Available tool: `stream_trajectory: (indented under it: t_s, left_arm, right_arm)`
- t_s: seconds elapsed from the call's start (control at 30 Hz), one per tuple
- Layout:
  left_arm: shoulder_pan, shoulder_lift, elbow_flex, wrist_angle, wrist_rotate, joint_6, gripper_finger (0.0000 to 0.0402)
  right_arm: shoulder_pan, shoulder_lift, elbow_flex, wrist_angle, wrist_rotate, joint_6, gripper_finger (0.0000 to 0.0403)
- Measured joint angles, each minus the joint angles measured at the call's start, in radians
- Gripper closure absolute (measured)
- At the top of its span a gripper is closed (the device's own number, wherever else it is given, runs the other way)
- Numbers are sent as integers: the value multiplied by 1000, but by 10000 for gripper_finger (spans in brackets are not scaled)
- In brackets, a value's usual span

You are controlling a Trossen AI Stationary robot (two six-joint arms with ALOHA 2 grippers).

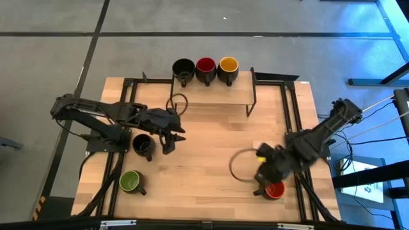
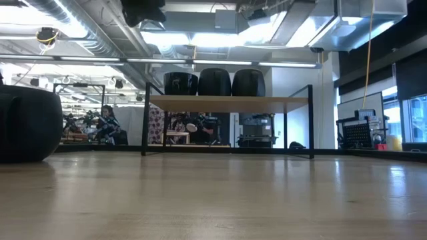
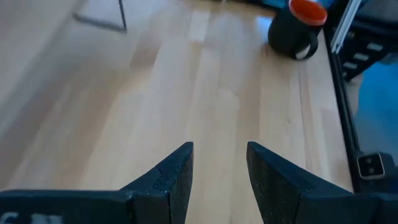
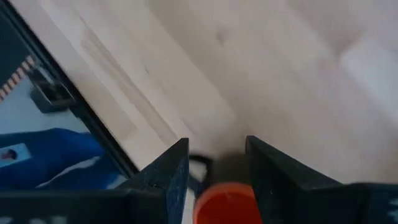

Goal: Place coffee mugs
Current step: Put the orange mug on the shelf

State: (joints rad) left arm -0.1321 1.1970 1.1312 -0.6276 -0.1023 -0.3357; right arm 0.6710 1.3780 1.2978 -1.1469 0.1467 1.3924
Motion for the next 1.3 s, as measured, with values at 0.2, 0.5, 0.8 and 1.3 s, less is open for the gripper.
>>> stream_trajectory:
  t_s: [0.2, 0.5, 0.8, 1.3]
  left_arm:
    - [-31, 71, 0, 48, -3, -102, 257]
    - [-92, 139, 0, 57, -15, -243, 257]
    - [-131, 148, 0, 53, -38, -291, 257]
    - [-94, 148, 0, 53, 17, -140, 257]
  right_arm:
    - [191, 1, -104, 94, -19, 302, 258]
    - [278, 7, -226, 171, 45, 591, 190]
    - [218, 76, -273, 269, 9, 593, 167]
    - [157, 153, -272, 287, -98, 493, 351]
